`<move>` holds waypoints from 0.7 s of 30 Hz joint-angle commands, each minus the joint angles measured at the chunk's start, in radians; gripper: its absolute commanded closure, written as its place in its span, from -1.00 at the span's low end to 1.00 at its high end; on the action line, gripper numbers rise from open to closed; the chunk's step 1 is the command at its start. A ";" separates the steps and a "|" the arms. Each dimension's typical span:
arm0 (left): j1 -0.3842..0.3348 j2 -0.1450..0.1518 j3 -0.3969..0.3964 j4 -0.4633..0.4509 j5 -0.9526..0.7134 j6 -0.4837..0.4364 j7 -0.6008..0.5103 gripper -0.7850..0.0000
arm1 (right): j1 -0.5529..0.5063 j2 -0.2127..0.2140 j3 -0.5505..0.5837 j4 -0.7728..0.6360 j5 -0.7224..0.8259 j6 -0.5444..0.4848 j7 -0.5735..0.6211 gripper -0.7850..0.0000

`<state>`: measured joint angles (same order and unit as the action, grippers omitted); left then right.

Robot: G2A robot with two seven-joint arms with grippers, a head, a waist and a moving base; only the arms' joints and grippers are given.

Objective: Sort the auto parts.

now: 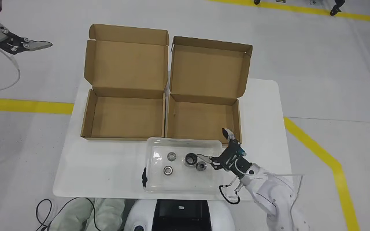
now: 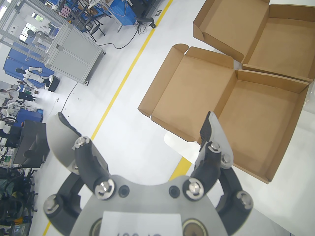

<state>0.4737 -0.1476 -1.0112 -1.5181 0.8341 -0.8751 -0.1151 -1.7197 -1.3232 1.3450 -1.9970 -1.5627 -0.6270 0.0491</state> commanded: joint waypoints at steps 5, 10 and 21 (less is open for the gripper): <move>0.000 0.000 0.000 0.000 0.000 0.000 0.000 -1.00 | 0.062 0.009 -0.043 -0.006 0.020 -0.124 0.096 -1.00; 0.000 0.000 0.000 0.000 0.000 0.000 0.000 -1.00 | 0.097 0.012 -0.090 -0.011 0.064 -0.167 0.227 -1.00; 0.000 0.000 0.000 0.000 0.000 0.000 0.000 -1.00 | 0.154 0.022 -0.166 0.016 0.142 -0.204 0.490 -0.93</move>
<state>0.4737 -0.1476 -1.0112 -1.5181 0.8341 -0.8751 -0.1151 -1.5695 -1.3014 1.1821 -1.9839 -1.4290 -0.8357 0.5222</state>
